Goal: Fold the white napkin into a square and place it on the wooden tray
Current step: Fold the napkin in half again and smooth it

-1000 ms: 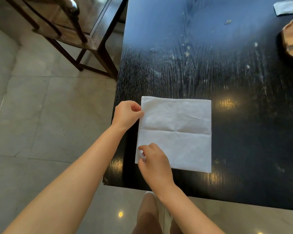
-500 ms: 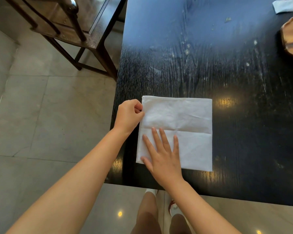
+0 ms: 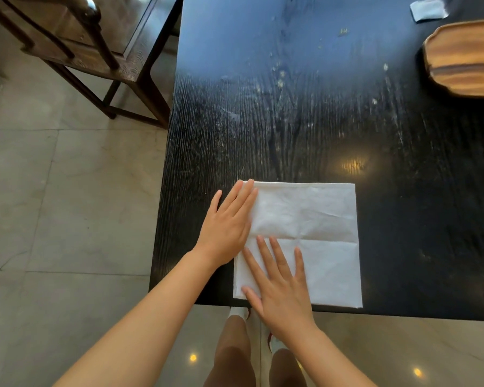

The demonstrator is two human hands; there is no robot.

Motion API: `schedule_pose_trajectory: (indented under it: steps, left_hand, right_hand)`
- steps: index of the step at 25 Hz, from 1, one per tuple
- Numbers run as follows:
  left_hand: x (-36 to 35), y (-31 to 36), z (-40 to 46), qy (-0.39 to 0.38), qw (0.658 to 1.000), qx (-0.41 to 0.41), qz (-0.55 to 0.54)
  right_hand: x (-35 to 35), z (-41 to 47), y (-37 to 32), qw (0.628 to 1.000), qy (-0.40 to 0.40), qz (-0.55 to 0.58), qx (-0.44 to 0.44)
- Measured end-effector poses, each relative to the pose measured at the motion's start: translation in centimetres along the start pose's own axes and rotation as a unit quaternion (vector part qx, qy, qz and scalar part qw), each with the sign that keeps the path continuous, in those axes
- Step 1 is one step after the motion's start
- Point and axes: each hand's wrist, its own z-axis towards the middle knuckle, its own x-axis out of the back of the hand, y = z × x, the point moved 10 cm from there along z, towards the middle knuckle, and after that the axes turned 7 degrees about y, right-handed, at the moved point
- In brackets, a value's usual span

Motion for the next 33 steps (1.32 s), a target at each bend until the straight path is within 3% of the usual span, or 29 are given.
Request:
schedule_pose_trajectory:
  steps: [3,9,12,14,17,22,24,27,33]
  left_hand:
    - [-0.8,-0.3,-0.3,-0.009,1.0,-0.002,0.028]
    - [-0.7,-0.3,-0.3,0.0,0.999,-0.002,0.047]
    - [-0.7,-0.3,-0.3,-0.001,0.999,0.006,0.053]
    - [-0.8,-0.3,-0.3,-0.001,0.999,0.008,0.054]
    - [-0.8,-0.4,-0.3,-0.002,0.999,0.009,0.053]
    - [-1.0,-0.5,-0.3,-0.004,0.998,0.008,0.058]
    - [-1.0,-0.5,-0.3,-0.006,0.998,0.006,0.061]
    - [-1.0,-0.6,-0.3,-0.007,0.998,0.002,0.062]
    - [-1.1,-0.5,-0.4,-0.002,0.998,-0.003,0.067]
  right_hand:
    - [-0.2,-0.2,0.9,1.0,0.001,0.002,-0.025]
    - [1.0,-6.1,12.4,0.984,0.004,-0.039,-0.171]
    - [2.6,-7.4,13.9,0.975,0.012,-0.034,-0.219]
    - [4.5,-4.9,12.6,0.975,0.058,-0.019,-0.213]
    - [6.5,2.9,8.8,0.984,0.112,0.028,-0.136]
    - [2.8,8.9,8.2,0.998,0.045,0.003,-0.042]
    - [2.6,7.7,12.1,0.997,0.053,-0.022,-0.054]
    - [3.6,5.6,18.2,0.986,0.054,-0.054,-0.147]
    - [3.8,5.2,18.5,0.984,0.047,-0.057,-0.162]
